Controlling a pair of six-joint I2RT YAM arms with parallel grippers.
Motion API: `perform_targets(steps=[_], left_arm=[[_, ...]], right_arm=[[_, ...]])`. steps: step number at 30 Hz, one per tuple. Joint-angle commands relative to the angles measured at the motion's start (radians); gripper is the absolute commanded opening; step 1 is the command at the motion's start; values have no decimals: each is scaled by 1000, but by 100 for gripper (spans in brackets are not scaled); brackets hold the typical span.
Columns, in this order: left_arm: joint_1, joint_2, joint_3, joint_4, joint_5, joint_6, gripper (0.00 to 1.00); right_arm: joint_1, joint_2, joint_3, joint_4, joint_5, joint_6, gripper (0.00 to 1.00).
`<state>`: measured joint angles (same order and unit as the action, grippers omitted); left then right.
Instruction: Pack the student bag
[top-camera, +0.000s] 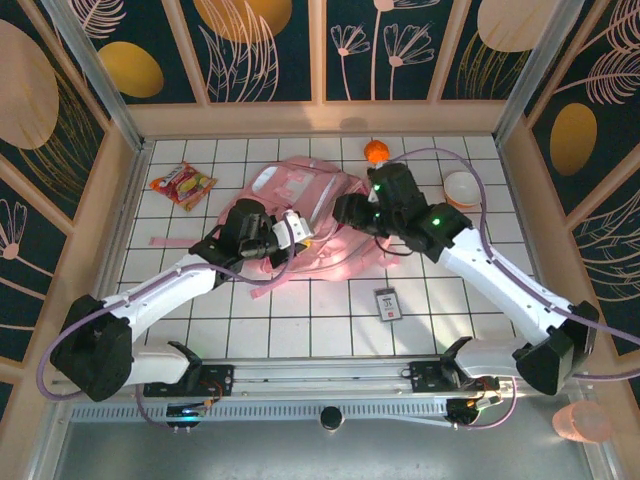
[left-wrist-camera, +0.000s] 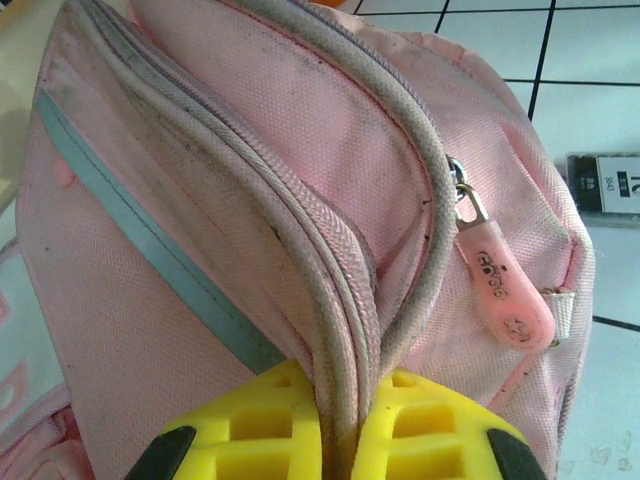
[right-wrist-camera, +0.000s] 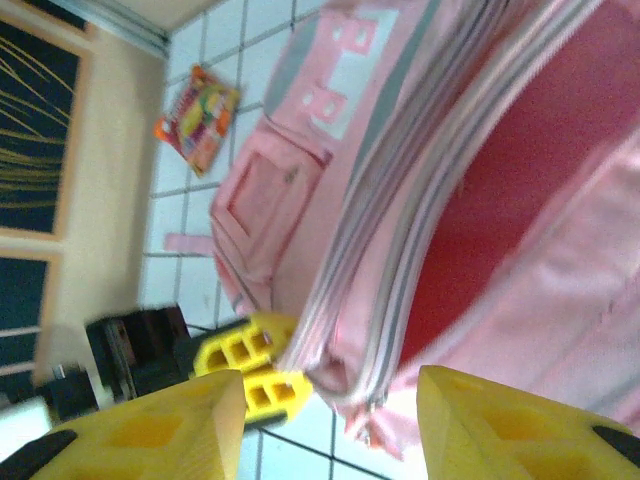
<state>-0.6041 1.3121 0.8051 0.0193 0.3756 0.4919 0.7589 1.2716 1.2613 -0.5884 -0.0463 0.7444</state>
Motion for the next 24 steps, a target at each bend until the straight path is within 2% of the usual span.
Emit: perform_targets(steps=[1, 5, 11, 14, 16, 22, 24], left_arm=[[7, 14, 74, -12, 59, -111, 0], [6, 24, 93, -16, 78, -136, 0], [7, 15, 98, -6, 104, -155, 0], [6, 6, 99, 4, 115, -169, 0], [6, -1, 98, 11, 115, -176, 0], [6, 4, 84, -9, 58, -144, 0], [7, 4, 76, -22, 39, -123, 0]], right_arm=[[97, 24, 15, -151, 174, 75, 48], [156, 97, 18, -128, 169, 95, 48], [136, 160, -4, -17, 131, 68, 46], [123, 188, -8, 25, 112, 64, 36], [124, 202, -1, 19, 113, 64, 26], [105, 201, 37, -116, 167, 78, 1], [87, 203, 59, -189, 185, 76, 0]])
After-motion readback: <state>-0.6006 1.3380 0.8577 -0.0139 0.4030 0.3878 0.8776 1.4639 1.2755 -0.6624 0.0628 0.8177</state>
